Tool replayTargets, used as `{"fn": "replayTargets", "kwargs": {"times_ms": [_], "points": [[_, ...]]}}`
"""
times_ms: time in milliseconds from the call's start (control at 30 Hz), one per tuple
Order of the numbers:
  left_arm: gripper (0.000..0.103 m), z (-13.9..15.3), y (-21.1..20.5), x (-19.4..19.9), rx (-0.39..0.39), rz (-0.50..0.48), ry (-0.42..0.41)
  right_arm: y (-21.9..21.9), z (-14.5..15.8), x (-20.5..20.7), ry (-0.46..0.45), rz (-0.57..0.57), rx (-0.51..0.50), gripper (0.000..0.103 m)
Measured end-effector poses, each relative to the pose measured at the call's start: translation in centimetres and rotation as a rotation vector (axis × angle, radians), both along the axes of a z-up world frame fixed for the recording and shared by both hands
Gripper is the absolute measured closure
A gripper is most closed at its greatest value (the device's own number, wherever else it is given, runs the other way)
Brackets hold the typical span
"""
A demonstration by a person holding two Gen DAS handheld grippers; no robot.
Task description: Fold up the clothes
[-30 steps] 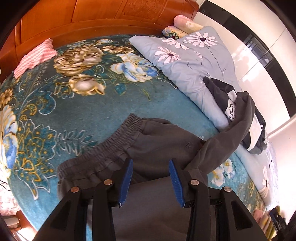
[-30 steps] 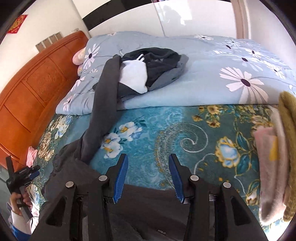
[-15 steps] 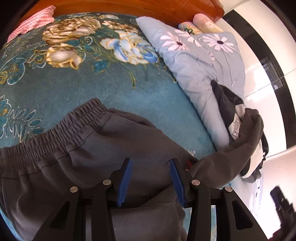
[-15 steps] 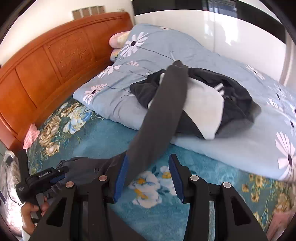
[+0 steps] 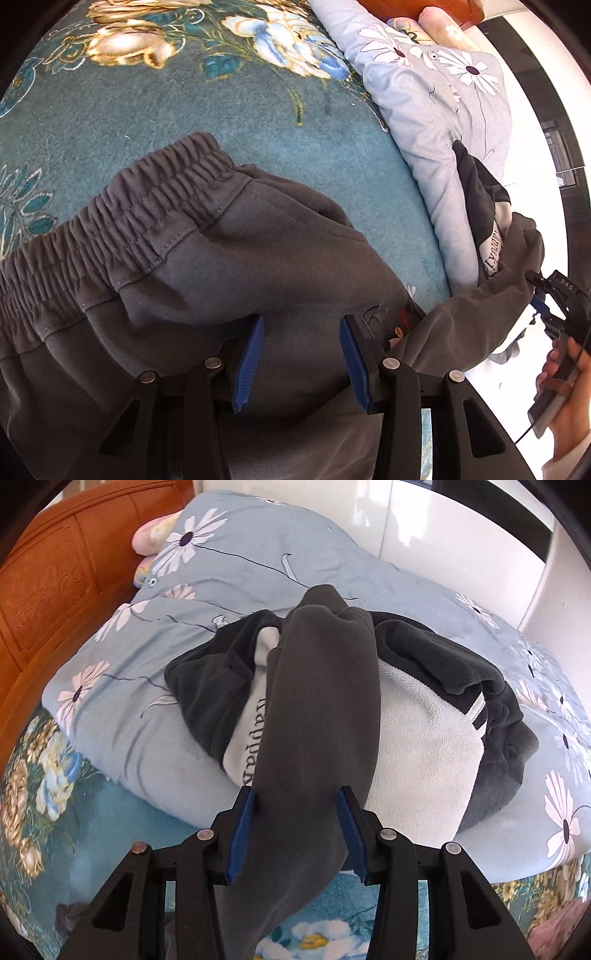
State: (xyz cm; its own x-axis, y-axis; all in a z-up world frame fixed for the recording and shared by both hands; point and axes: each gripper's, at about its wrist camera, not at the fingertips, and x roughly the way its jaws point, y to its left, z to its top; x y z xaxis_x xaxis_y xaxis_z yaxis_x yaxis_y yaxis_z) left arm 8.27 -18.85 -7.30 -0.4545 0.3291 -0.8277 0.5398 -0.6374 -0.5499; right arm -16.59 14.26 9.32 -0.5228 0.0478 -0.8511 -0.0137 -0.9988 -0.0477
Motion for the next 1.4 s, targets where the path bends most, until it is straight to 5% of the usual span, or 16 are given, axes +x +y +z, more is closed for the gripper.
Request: {"fn": "replayTargets", "kwargs": {"times_ms": [167,233,367,567,633,767,867,1100,1167,1267,1400], "points": [[0.054,-0.1,0.2,-0.5,-0.014,-0.015,-0.005,-1.3,0.3,-2.1,-0.009,0.000,0.046,0.060],[0.054,-0.1,0.2,-0.4,-0.014,-0.017,-0.005,-1.6,0.5,-2.8,-0.038,0.002,0.057,0.093],[0.054,-0.2,0.0,-0.3,-0.006,-0.013,0.000,-1.3,2.8,-1.9,-0.010,0.067,-0.011,0.097],[0.054,-0.3,-0.1,-0.2,0.003,-0.009,0.001,8.2,7.6,8.4,0.297,0.040,-0.496,0.097],[0.054,-0.2,0.0,-0.2,-0.003,-0.014,-0.001,13.3,4.8,11.7,0.290,-0.101,-0.527,0.097],[0.054,-0.1,0.2,-0.3,-0.016,-0.025,-0.006,22.3,-5.3,15.8,-0.017,-0.463,-0.501,0.097],[0.054,-0.1,0.3,-0.2,-0.019,-0.025,-0.007,25.9,-7.5,19.9,-0.052,-0.594,-0.489,0.094],[0.054,0.0,0.7,-0.2,-0.047,-0.038,-0.014,26.8,-3.9,23.3,0.004,-0.545,-0.468,0.094],[0.054,0.0,0.8,-0.3,-0.054,-0.041,-0.016,25.8,-2.5,22.8,0.021,-0.484,-0.449,0.087],[0.054,-0.1,0.7,-0.2,-0.051,-0.037,-0.015,24.1,-1.7,23.0,0.030,-0.422,-0.441,0.060],[0.054,0.0,0.8,-0.3,-0.057,-0.041,-0.017,23.5,-2.9,23.7,-0.007,-0.409,-0.439,0.056]]}}
